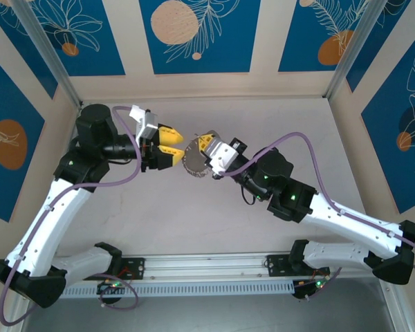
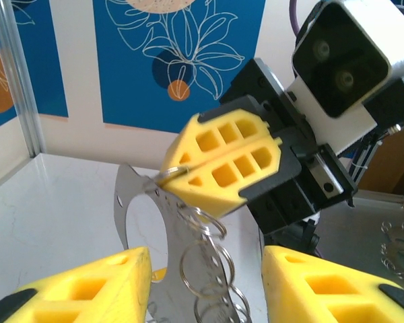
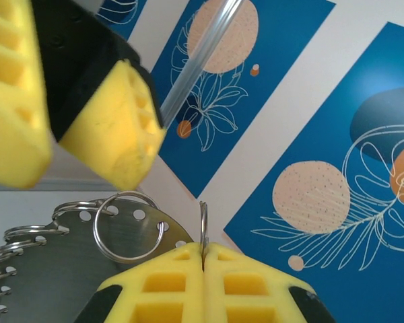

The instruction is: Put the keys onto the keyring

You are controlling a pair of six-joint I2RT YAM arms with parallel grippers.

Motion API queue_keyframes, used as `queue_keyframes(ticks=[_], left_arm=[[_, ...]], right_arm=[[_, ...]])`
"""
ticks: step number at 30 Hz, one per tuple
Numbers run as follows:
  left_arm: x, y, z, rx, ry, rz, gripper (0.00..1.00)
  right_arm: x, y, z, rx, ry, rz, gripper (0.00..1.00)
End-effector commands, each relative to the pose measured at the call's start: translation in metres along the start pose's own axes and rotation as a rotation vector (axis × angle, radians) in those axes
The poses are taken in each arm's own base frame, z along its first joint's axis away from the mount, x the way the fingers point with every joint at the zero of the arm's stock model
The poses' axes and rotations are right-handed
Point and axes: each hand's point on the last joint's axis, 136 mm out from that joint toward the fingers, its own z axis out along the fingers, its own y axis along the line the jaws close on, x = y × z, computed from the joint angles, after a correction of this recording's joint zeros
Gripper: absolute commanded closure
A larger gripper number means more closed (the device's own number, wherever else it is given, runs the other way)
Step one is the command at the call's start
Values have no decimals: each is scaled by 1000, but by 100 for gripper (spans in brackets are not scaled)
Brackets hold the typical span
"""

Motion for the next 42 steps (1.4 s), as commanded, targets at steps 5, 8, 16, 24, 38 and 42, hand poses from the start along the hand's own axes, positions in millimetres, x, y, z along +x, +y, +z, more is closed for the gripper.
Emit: queue_keyframes(ticks=[5, 8, 16, 24, 38, 42], left_arm=[[18, 4, 12, -47, 32, 0, 46], [24, 15, 18, -104, 33, 1, 45], [28, 24, 30, -150, 7, 18, 43], [32, 29, 37, -181, 7, 28, 51], [29, 24, 35, -172, -28, 22, 100], [27, 24, 34, -175, -33, 13, 100]], right_arm=[[-20, -27, 1, 82, -34, 87, 100], [-21, -28, 2, 82, -35, 96, 100], [-24, -30, 0, 83, -40, 127, 100], [-30, -30, -2, 69, -63, 160, 100], [-42, -28, -14, 29, -112, 194, 100], [-43, -28, -20, 22, -125, 197, 100]])
